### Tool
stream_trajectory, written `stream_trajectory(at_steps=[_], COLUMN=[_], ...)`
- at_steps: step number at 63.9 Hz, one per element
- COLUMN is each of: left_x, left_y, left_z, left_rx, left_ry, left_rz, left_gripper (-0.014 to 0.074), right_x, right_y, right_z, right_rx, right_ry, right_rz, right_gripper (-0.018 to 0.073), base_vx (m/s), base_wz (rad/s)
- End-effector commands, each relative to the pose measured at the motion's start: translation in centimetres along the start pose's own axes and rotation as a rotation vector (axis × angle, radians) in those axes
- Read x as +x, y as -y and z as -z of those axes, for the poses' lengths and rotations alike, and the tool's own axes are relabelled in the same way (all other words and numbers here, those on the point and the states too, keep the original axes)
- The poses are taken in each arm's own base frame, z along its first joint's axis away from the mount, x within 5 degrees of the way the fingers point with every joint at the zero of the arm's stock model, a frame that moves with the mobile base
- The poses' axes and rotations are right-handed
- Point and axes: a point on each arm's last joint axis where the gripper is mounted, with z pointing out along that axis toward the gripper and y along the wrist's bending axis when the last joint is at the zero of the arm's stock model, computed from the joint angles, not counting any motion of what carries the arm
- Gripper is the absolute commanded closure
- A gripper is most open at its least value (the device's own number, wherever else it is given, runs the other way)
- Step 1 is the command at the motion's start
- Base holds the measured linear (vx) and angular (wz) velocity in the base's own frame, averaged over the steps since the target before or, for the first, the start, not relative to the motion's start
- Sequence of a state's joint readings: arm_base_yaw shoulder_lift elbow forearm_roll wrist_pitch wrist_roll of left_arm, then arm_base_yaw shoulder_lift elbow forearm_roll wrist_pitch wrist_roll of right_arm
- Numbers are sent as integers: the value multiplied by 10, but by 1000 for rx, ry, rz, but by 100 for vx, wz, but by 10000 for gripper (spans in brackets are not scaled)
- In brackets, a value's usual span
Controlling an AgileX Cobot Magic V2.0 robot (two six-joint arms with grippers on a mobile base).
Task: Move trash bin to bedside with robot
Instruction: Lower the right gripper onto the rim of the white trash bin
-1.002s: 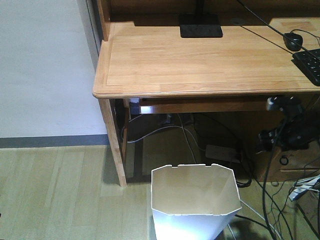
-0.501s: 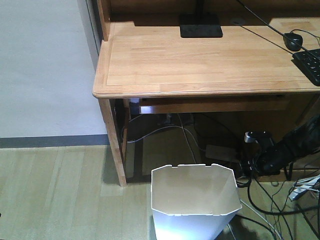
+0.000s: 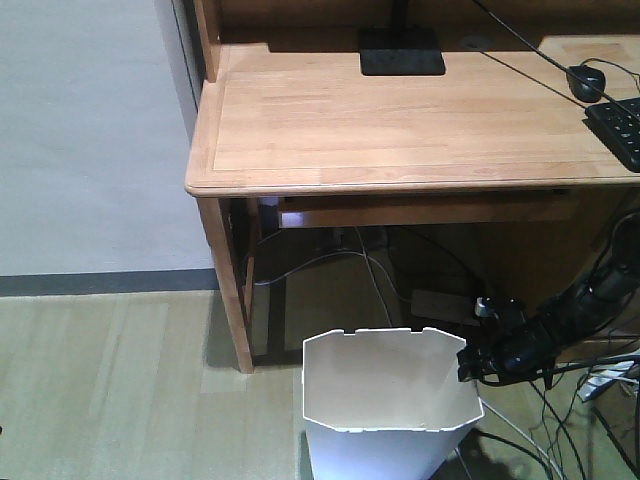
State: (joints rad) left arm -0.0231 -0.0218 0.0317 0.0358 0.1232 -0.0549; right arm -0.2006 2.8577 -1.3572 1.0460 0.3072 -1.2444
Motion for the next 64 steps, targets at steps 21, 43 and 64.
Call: stream_trajectory(at_steps=[21,43,64], left_x=[-15,-15,-15], left_y=[1,1,1], left_z=[2,2,2], left_rx=[5,5,5], left_ry=[101,101,101], left_rz=[6,6,6], left_gripper=[603,603,603], right_x=[-27,-35,-55], right_y=[12,8,1], right_z=[-28,-50,-44], right_rx=[-16,-161,-297], right_ry=[70,9,9], right_rz=[-49,-30,-45], right_gripper=[119,454,568], base_vx=[0,0,0], base_wz=[0,0,0])
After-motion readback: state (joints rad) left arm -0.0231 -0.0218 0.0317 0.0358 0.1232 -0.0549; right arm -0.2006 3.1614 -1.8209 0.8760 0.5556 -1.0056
